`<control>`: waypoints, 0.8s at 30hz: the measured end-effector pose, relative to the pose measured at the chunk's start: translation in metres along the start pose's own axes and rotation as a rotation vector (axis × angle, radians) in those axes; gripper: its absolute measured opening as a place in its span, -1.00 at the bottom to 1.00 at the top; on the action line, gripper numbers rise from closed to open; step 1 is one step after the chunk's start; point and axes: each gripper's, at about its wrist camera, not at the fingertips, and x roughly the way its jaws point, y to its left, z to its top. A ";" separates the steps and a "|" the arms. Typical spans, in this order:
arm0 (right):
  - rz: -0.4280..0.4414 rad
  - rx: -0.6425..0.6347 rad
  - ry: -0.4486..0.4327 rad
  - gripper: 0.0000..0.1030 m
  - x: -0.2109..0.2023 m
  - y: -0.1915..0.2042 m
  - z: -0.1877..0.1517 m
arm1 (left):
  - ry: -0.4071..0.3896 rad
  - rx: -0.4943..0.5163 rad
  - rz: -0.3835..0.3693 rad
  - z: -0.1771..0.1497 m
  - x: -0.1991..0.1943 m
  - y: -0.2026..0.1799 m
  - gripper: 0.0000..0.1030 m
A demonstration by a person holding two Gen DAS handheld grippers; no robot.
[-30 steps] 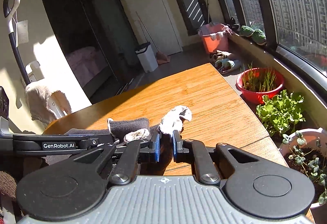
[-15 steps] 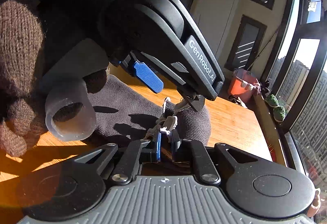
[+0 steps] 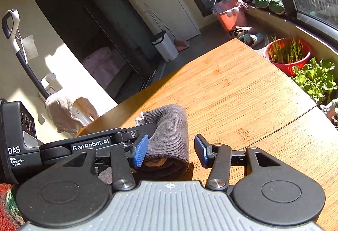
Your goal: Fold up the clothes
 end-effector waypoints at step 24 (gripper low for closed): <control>-0.390 -1.056 -0.103 -0.32 0.017 0.093 -0.052 | 0.016 -0.093 -0.145 0.013 -0.004 -0.020 0.10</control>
